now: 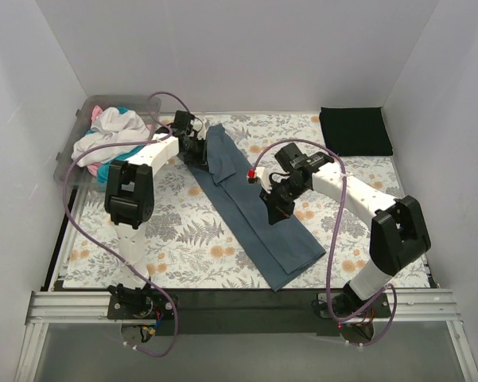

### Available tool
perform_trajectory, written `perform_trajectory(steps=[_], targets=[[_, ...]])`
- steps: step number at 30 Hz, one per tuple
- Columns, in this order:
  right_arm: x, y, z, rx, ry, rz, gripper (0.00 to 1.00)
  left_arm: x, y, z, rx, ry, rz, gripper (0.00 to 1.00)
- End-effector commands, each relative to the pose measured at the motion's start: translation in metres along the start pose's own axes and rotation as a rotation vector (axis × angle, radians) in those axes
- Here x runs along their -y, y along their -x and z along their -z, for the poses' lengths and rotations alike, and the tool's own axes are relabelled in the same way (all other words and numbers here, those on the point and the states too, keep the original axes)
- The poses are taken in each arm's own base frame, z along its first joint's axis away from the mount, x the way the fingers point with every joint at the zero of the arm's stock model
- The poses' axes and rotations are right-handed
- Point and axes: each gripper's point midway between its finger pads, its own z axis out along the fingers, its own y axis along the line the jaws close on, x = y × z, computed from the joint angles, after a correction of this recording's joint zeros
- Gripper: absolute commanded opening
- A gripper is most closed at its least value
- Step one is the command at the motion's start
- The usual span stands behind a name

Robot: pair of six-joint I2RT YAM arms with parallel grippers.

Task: Fold and stack the t-shirts
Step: Fold the tshirt

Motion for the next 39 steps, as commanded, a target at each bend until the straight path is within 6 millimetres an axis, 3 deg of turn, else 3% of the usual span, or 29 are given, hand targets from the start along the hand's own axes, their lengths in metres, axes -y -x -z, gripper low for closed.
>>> perform_trajectory(steps=[1,4,9,11,13,14,15,16,17,18,19,20,23,24,26,27,30,32,33,34,35,36,38,39], targets=[[0.017,-0.027,-0.006,-0.074,-0.042,-0.103,0.01,-0.021,0.014,-0.01,0.022,0.14,-0.013,0.0],[0.028,-0.035,-0.001,-0.065,-0.093,-0.139,0.01,-0.03,0.019,-0.025,0.014,0.193,-0.045,0.0],[0.027,-0.046,-0.001,-0.073,-0.088,-0.182,0.01,-0.047,0.01,-0.06,-0.032,0.237,-0.092,0.0],[0.026,-0.051,-0.003,-0.08,-0.088,-0.191,0.01,-0.04,0.018,-0.067,-0.025,0.216,-0.115,0.0],[0.025,-0.055,-0.003,-0.086,-0.09,-0.194,0.01,-0.033,0.012,-0.089,-0.059,0.193,-0.165,0.0],[0.025,-0.058,-0.005,-0.093,-0.086,-0.199,0.01,-0.023,0.028,-0.092,-0.024,0.17,-0.204,0.0],[0.024,-0.059,-0.007,-0.094,-0.082,-0.202,0.01,-0.016,0.023,-0.109,-0.04,0.16,-0.24,0.0],[0.024,-0.06,-0.007,-0.093,-0.079,-0.202,0.01,-0.01,0.033,-0.113,-0.02,0.151,-0.277,0.0],[0.024,-0.058,-0.008,-0.088,-0.074,-0.201,0.01,0.003,0.062,-0.109,0.053,0.142,-0.303,0.0],[0.025,-0.059,-0.01,-0.091,-0.071,-0.205,0.01,0.005,0.068,-0.119,0.064,0.128,-0.309,0.01],[0.026,-0.058,-0.011,-0.089,-0.071,-0.204,0.01,0.009,0.08,-0.117,0.091,0.125,-0.311,0.02],[0.027,-0.058,-0.013,-0.09,-0.068,-0.208,0.01,0.015,0.106,-0.107,0.162,0.132,-0.315,0.02],[0.026,-0.063,-0.025,-0.099,-0.04,-0.22,0.01,0.019,0.143,-0.082,0.302,0.107,-0.263,0.01],[0.023,-0.072,-0.034,-0.133,-0.02,-0.227,0.01,0.016,0.149,-0.058,0.339,0.096,-0.241,0.03],[0.022,-0.077,-0.045,-0.147,-0.006,-0.226,0.01,0.029,0.165,-0.034,0.42,0.03,-0.248,0.08],[0.019,-0.083,-0.054,-0.172,0.014,-0.235,0.01,0.038,0.173,-0.013,0.452,0.018,-0.258,0.08],[0.015,-0.085,-0.075,-0.203,0.055,-0.253,0.01,0.05,0.17,0.02,0.461,-0.015,-0.261,0.09],[0.009,-0.083,-0.086,-0.209,0.099,-0.264,0.01,0.056,0.157,0.029,0.432,-0.049,-0.26,0.11],[0.003,-0.086,-0.094,-0.229,0.128,-0.281,0.01,0.059,0.157,0.05,0.45,-0.054,-0.264,0.13],[-0.002,-0.085,-0.097,-0.229,0.148,-0.278,0.01,0.052,0.137,0.044,0.397,-0.055,-0.253,0.14],[-0.009,-0.083,-0.101,-0.222,0.177,-0.279,0.01,0.054,0.128,0.049,0.378,-0.084,-0.255,0.15],[-0.016,-0.083,-0.106,-0.231,0.196,-0.272,0.01,0.055,0.126,0.068,0.39,-0.098,-0.25,0.14],[-0.025,-0.073,-0.114,-0.211,0.228,-0.251,0.01,0.049,0.094,0.066,0.316,-0.131,-0.209,0.13],[-0.033,-0.071,-0.121,-0.22,0.254,-0.238,0.01,0.053,0.086,0.078,0.317,-0.152,-0.209,0.12]])
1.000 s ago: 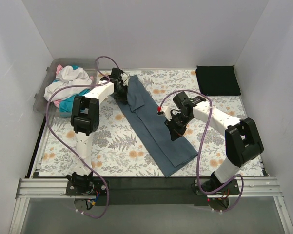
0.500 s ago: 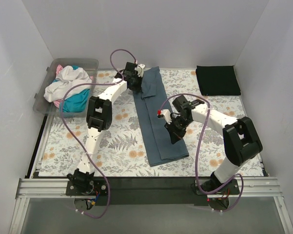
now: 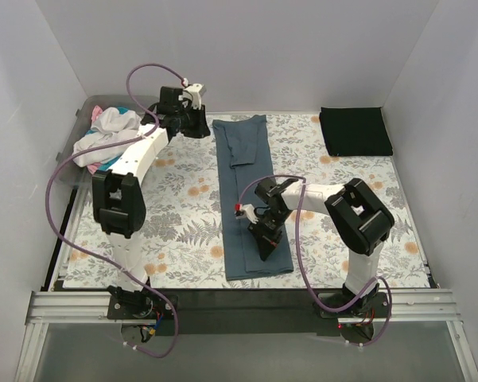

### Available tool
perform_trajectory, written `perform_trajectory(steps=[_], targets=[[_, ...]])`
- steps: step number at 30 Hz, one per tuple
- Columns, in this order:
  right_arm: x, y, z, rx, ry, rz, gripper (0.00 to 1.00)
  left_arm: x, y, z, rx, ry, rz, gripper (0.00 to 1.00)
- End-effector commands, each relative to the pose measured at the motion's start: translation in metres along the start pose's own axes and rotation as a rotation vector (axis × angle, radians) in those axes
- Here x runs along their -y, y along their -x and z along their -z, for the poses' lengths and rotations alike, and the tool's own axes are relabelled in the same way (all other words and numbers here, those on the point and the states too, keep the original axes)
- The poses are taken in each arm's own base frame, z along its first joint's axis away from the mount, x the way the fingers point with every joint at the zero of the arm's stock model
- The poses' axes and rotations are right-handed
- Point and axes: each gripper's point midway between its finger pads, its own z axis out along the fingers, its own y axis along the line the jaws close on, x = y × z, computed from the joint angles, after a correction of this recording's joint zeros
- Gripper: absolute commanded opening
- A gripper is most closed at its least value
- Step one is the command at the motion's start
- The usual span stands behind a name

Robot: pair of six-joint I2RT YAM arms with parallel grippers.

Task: Fold and stack the t-shirts
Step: Fold the tshirt

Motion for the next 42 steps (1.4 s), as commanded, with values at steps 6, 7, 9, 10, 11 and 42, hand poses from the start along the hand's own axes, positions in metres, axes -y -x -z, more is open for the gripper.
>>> perform_trajectory(steps=[6,7,9,10,11,42], targets=[[-0.034,0.042,-0.016,0.043,0.104,0.133,0.01,0.045,-0.079,0.072,-0.136,-0.187,0.001,0.11],[-0.037,0.044,-0.008,0.051,0.094,0.142,0.01,0.049,-0.087,0.077,-0.142,-0.208,-0.003,0.14],[-0.042,0.064,0.021,0.143,0.05,0.2,0.01,0.058,-0.104,0.084,-0.151,-0.248,0.001,0.13],[-0.043,0.071,0.033,0.179,0.032,0.215,0.01,0.063,-0.103,0.084,-0.14,-0.277,0.009,0.12],[-0.034,0.079,0.051,0.231,-0.002,0.196,0.01,0.064,-0.103,0.083,-0.143,-0.282,0.026,0.09],[0.206,0.201,0.117,0.583,-0.297,-0.177,0.01,0.012,-0.172,-0.063,-0.356,-0.207,0.394,0.0]])
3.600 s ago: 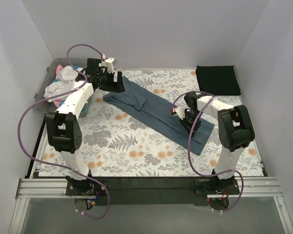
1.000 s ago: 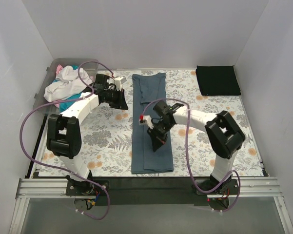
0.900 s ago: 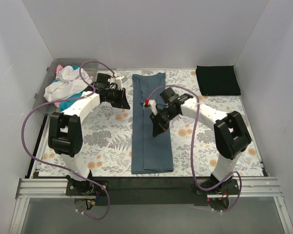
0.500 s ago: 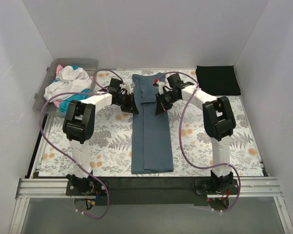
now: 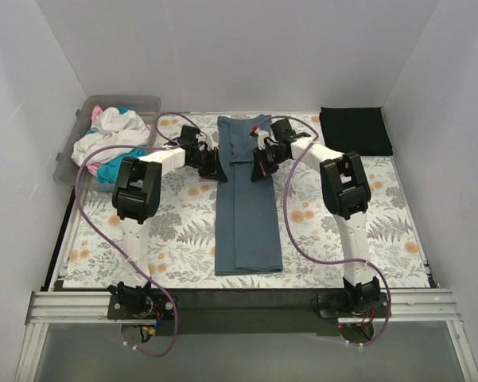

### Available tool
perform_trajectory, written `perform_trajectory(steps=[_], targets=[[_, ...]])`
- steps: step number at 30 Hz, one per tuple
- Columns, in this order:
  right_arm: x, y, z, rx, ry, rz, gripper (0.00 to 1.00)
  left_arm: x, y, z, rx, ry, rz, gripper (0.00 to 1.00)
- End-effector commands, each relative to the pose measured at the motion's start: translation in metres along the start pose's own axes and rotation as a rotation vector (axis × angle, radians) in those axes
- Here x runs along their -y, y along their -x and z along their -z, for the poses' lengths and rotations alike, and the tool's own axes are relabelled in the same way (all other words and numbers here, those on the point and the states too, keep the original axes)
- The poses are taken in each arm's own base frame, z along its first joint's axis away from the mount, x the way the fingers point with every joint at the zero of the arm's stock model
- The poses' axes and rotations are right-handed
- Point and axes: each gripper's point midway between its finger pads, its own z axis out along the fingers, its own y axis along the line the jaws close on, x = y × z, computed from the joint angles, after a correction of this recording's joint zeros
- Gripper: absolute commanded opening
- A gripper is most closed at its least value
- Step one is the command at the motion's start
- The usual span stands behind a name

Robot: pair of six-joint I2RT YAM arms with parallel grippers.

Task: Fold and stack the t-shirts
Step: Fold the tshirt

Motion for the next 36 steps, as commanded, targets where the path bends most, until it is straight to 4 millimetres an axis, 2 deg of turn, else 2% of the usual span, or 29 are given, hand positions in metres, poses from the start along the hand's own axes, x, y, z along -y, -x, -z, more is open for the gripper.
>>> perform_trajectory(steps=[1,5,10,12,13,16,17,18,19,20,21,22,23,25,26,27,28,29,31,33,34,35,36], targets=[[0.019,0.029,-0.005,0.073,-0.037,0.044,0.01,-0.026,0.02,0.002,0.026,0.013,0.037,0.0],[0.042,0.037,-0.01,0.09,-0.073,0.037,0.01,-0.035,0.028,-0.003,0.026,-0.003,0.054,0.0],[0.048,0.053,-0.007,0.126,-0.073,0.023,0.01,-0.043,0.04,-0.015,0.021,-0.01,0.053,0.0],[0.047,0.064,-0.002,0.148,-0.083,0.044,0.01,-0.038,0.048,-0.013,0.034,-0.023,0.034,0.0],[0.046,0.069,0.001,0.158,-0.088,0.055,0.01,-0.032,0.053,-0.007,0.046,-0.032,0.016,0.0],[0.023,0.091,0.033,0.203,-0.081,0.13,0.01,-0.012,0.061,0.014,0.081,-0.07,-0.05,0.05],[0.001,0.106,0.057,0.242,-0.069,0.18,0.05,0.008,0.074,0.041,0.135,-0.091,-0.103,0.08],[-0.008,0.106,0.069,0.245,-0.069,0.217,0.08,0.013,0.065,0.051,0.133,-0.106,-0.13,0.17],[-0.016,0.1,0.076,0.238,-0.067,0.239,0.09,0.041,0.077,0.084,0.2,-0.136,-0.215,0.21],[-0.038,0.11,0.105,0.281,-0.087,0.299,0.1,0.048,0.077,0.101,0.228,-0.141,-0.259,0.24],[-0.045,0.107,0.117,0.279,-0.102,0.359,0.13,0.056,0.073,0.114,0.245,-0.144,-0.302,0.32],[-0.049,0.095,0.121,0.259,-0.11,0.38,0.18,0.072,0.066,0.139,0.285,-0.138,-0.416,0.35],[-0.068,0.097,0.145,0.286,-0.135,0.439,0.28,0.078,0.057,0.15,0.293,-0.137,-0.463,0.37],[-0.079,0.083,0.161,0.254,-0.159,0.541,0.33,0.09,0.043,0.171,0.326,-0.119,-0.597,0.53],[-0.092,0.075,0.175,0.256,-0.178,0.584,0.47,0.102,0.027,0.19,0.353,-0.116,-0.653,0.59],[-0.096,0.065,0.181,0.239,-0.19,0.609,0.6,0.107,0.02,0.199,0.368,-0.108,-0.69,0.64],[-0.099,0.059,0.186,0.234,-0.212,0.672,0.72,0.119,0.013,0.217,0.41,-0.093,-0.738,0.78],[-0.105,0.043,0.193,0.225,-0.226,0.708,0.82,0.115,0.002,0.216,0.406,-0.078,-0.766,0.8],[-0.114,0.033,0.201,0.229,-0.224,0.793,0.84,0.124,-0.009,0.231,0.434,-0.057,-0.801,0.81],[-0.128,0.005,0.205,0.194,-0.178,0.872,0.89,0.125,-0.035,0.228,0.398,-0.096,-0.854,0.81],[-0.134,-0.008,0.203,0.176,-0.141,0.897,0.9,0.131,-0.047,0.233,0.397,-0.119,-0.903,0.82],[-0.152,-0.021,0.206,0.183,-0.098,0.947,0.83,0.131,-0.062,0.229,0.366,-0.147,-0.938,0.82],[-0.146,-0.052,0.189,0.115,-0.067,0.962,0.78,0.121,-0.086,0.218,0.302,-0.165,-0.986,0.81]])
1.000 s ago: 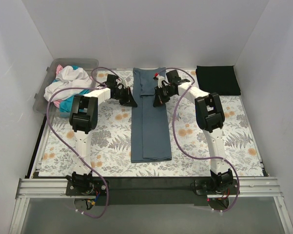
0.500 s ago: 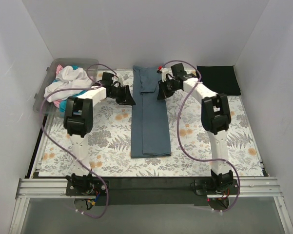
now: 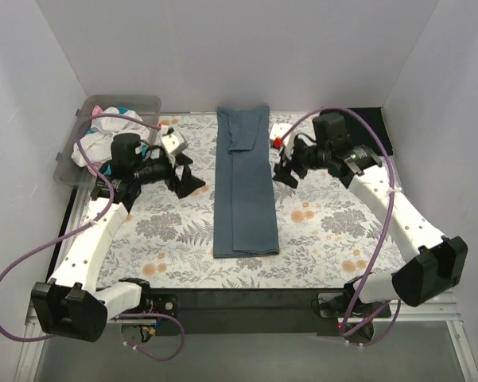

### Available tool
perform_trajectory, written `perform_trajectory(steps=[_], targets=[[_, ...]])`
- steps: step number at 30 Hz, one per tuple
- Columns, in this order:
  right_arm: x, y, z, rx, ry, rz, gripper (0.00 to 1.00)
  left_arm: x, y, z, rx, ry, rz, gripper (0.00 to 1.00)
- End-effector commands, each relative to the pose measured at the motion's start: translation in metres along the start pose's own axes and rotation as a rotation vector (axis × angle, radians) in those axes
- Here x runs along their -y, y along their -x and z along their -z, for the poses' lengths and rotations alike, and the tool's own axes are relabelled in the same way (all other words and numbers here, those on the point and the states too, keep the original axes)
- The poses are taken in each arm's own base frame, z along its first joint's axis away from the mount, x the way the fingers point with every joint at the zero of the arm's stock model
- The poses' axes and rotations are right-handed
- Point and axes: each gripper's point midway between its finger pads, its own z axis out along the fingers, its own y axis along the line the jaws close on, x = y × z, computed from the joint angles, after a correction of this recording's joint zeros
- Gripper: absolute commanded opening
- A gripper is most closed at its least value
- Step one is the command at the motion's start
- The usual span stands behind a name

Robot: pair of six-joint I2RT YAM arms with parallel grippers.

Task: Fold and stack the t-shirts
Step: Fold the tshirt

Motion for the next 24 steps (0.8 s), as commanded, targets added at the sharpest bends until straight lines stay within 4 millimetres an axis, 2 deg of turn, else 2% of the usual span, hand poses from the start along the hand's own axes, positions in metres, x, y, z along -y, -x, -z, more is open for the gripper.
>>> perform_trajectory(steps=[1,2,3,5,6,7,8,10,11,13,17,23,24], targets=[[-0.065,-0.061,-0.011,-0.123,0.188,0.104,0.76,0.043,-0.079,0.001,-0.16,-0.164,-0.057,0.77],[-0.087,-0.062,-0.013,-0.142,0.203,0.17,0.73,0.063,-0.091,-0.003,-0.187,-0.222,-0.094,0.73],[-0.11,-0.092,-0.021,-0.191,0.242,0.179,0.7,0.078,-0.119,-0.001,-0.229,-0.275,-0.141,0.72],[-0.144,-0.101,-0.025,-0.196,0.267,0.273,0.66,0.106,-0.131,0.002,-0.224,-0.336,-0.22,0.69],[-0.15,-0.101,-0.031,-0.17,0.25,0.311,0.66,0.114,-0.141,0.002,-0.228,-0.351,-0.233,0.65],[-0.166,-0.124,-0.034,-0.206,0.275,0.322,0.65,0.123,-0.154,0.003,-0.228,-0.362,-0.248,0.63],[-0.176,-0.127,-0.036,-0.207,0.28,0.362,0.61,0.133,-0.166,0.001,-0.251,-0.386,-0.274,0.6],[-0.18,-0.135,-0.044,-0.2,0.276,0.406,0.55,0.144,-0.191,-0.001,-0.275,-0.405,-0.296,0.58],[-0.184,-0.153,-0.046,-0.236,0.273,0.424,0.54,0.147,-0.199,-0.005,-0.296,-0.398,-0.317,0.58],[-0.18,-0.153,-0.054,-0.206,0.241,0.479,0.54,0.151,-0.208,-0.013,-0.307,-0.394,-0.309,0.56],[-0.193,-0.149,-0.059,-0.159,0.29,0.492,0.54,0.157,-0.217,-0.023,-0.339,-0.413,-0.282,0.55],[-0.204,-0.175,-0.062,-0.221,0.33,0.493,0.53,0.152,-0.221,-0.031,-0.339,-0.388,-0.287,0.54],[-0.208,-0.184,-0.061,-0.235,0.346,0.5,0.53,0.15,-0.224,-0.031,-0.341,-0.394,-0.317,0.54]])
